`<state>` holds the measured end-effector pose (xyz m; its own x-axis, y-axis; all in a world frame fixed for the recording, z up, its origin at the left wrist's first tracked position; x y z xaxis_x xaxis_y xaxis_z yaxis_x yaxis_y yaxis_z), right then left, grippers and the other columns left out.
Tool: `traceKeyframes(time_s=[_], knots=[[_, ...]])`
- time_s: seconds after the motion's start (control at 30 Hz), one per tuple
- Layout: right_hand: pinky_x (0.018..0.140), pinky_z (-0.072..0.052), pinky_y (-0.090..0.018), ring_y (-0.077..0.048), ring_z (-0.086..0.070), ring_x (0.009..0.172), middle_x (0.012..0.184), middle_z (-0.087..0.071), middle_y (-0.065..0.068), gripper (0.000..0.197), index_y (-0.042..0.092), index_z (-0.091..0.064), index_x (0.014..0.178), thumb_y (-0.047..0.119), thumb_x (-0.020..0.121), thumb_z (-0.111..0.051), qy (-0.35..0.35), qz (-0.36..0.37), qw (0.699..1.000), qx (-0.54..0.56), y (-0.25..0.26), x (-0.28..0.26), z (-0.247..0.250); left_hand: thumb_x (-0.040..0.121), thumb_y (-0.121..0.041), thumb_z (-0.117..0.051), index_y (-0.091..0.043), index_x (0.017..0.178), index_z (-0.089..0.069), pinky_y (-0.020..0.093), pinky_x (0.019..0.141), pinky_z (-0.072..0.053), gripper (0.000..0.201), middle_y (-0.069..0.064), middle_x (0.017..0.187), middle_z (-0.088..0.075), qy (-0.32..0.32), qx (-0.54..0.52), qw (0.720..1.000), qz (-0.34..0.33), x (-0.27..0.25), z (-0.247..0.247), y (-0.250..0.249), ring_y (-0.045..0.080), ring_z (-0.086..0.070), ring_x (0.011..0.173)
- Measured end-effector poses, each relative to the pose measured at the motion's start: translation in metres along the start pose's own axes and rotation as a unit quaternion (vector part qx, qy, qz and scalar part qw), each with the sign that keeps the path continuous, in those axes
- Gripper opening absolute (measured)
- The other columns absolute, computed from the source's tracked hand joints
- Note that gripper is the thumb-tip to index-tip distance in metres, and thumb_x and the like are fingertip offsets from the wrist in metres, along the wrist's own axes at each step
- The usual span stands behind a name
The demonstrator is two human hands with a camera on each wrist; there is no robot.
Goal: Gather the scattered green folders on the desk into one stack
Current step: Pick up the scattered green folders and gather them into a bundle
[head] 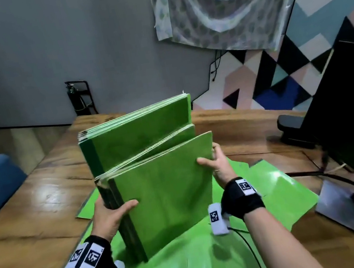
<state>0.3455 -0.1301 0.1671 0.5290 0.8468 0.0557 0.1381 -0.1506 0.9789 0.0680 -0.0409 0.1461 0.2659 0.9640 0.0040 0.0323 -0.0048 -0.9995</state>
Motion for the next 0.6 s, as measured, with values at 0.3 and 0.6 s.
traceKeyframes(time_s=[0.3, 0.6], knots=[[0.082, -0.055, -0.03, -0.012, -0.066, 0.088, 0.105, -0.065, -0.01, 0.048, 0.009, -0.052, 0.115, -0.003, 0.073, -0.071, -0.023, 0.021, 0.997, -0.065, 0.004, 0.011, -0.045, 0.074, -0.01, -0.072, 0.003, 0.118, -0.05, 0.028, 0.089, -0.047, 0.05, 0.013, 0.105, -0.06, -0.102, -0.011, 0.993, -0.049, 0.009, 0.018, -0.033, 0.024, -0.054, 0.103], [0.115, -0.022, -0.039, -0.021, -0.027, 0.139, 0.151, -0.028, -0.009, 0.07, 0.015, -0.028, 0.143, 0.041, 0.086, -0.057, 0.006, -0.033, 0.961, -0.274, -0.043, 0.001, -0.03, 0.076, 0.0, -0.069, -0.018, 0.073, -0.058, -0.003, 0.051, -0.043, 0.021, -0.028, 0.046, -0.062, -0.086, 0.01, 0.995, -0.059, 0.016, 0.022, -0.025, -0.019, -0.058, 0.05]])
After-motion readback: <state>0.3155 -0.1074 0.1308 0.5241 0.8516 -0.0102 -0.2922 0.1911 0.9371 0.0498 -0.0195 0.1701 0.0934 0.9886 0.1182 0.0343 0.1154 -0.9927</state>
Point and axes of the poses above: each hand's wrist, its own x-axis towards the middle knuckle, its own z-axis out of the back of the hand, y = z × x, the point moved 5 cm from there along x, towards the middle knuckle
